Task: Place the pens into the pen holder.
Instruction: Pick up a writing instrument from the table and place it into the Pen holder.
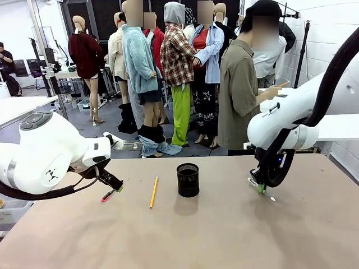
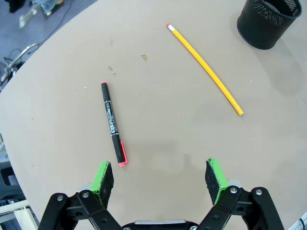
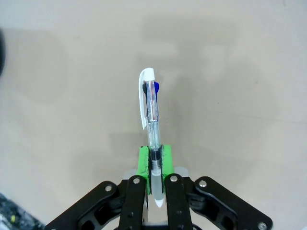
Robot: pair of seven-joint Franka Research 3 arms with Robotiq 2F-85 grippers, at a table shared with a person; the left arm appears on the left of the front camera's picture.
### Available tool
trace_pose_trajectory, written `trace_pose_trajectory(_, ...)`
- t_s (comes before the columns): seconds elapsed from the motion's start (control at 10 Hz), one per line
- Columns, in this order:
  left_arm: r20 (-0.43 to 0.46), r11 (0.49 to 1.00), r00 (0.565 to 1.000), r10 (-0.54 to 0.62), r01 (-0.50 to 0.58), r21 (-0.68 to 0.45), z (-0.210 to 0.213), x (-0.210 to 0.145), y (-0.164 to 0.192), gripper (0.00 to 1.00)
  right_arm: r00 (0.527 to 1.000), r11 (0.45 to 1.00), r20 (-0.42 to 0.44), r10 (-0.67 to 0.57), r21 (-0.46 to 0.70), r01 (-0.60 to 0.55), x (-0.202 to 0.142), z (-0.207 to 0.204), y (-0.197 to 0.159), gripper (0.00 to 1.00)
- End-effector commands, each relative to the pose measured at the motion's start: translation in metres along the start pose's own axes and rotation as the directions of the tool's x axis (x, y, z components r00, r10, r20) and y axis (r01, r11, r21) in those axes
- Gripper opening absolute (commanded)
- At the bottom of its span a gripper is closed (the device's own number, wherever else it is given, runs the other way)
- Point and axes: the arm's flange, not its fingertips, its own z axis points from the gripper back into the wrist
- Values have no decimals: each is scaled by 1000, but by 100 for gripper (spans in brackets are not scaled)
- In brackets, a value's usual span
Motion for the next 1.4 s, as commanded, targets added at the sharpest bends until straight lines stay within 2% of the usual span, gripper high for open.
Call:
trace_pose_trajectory(0.0,1,1000,1000,5,-5,0,0,-1,2,100,980,978,132,149,129,-166,-33,31,6,0)
trace_pose_trajectory(0.1,1,1000,1000,5,-5,0,0,-1,2,100,955,955,207,211,166,-246,-37,43,13,0)
trace_pose_trajectory(0.2,1,1000,1000,5,-5,0,0,-1,2,100,908,901,292,300,226,-370,-39,54,25,0)
trace_pose_trajectory(0.3,1,1000,1000,5,-5,0,0,-1,2,100,832,817,386,398,263,-513,-35,60,39,0)
trace_pose_trajectory(0.4,1,1000,1000,5,-5,0,0,-1,2,100,755,751,457,471,241,-614,-27,60,55,0)
trace_pose_trajectory(0.6,1,1000,1000,5,-5,0,0,-1,2,100,548,593,627,554,164,-788,-11,68,84,0)
trace_pose_trajectory(0.8,1,1000,1000,5,-5,0,0,-1,2,100,409,460,724,555,144,-876,12,75,103,0)
trace_pose_trajectory(1.0,1,1000,1000,5,-5,0,0,-1,2,100,240,325,809,537,64,-943,31,82,111,0)
trace_pose_trajectory(1.1,1,1000,1000,5,-5,0,0,-1,2,100,188,303,820,540,19,-953,44,81,115,0)
trace_pose_trajectory(1.2,1,1000,1000,5,-5,0,0,-1,2,100,146,248,827,543,8,-969,56,78,116,0)
trace_pose_trajectory(1.3,1,1000,1000,5,-5,0,0,-1,2,100,125,242,839,530,-9,-970,66,73,116,0)
